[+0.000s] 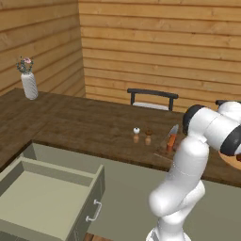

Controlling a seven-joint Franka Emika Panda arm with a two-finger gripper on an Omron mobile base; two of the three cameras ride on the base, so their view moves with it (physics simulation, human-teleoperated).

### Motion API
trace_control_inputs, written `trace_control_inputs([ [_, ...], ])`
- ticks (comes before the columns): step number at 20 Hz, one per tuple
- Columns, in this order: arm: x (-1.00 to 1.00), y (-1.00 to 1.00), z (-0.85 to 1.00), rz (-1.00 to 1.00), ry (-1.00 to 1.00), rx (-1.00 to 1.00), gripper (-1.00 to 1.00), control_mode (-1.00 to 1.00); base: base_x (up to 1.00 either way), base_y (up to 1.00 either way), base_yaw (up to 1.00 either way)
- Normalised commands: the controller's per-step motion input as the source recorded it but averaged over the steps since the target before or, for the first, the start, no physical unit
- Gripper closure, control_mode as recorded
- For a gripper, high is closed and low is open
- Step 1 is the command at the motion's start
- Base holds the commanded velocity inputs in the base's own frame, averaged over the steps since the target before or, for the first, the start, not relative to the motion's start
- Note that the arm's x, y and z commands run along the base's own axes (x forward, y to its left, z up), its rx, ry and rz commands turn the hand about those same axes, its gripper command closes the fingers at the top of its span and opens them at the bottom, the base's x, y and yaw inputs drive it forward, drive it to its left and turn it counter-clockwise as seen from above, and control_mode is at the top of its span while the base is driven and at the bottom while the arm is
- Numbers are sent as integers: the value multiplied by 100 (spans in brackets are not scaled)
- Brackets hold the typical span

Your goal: Pick up the knife from the drawer and place it on the cutting board. Then place the meat from the plate to the cutting board.

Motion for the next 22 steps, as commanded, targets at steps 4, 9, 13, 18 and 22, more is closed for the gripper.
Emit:
trace_control_inputs([
  [4, 8, -16, -34, 2, 0, 0, -100, -100, 0, 0, 0],
  [9, 0, -9, -17, 1, 0, 0, -100, -100, 0, 0, 0],
  [13, 0, -7, -3, 0, 0, 0, 100, -100, 0, 0, 0],
  [18, 0, 0, 7, 0, 0, 4, 100, -100, 0, 0, 0],
  [22, -4, 49, 62, 2, 0, 12, 100, -100, 0, 0, 0],
])
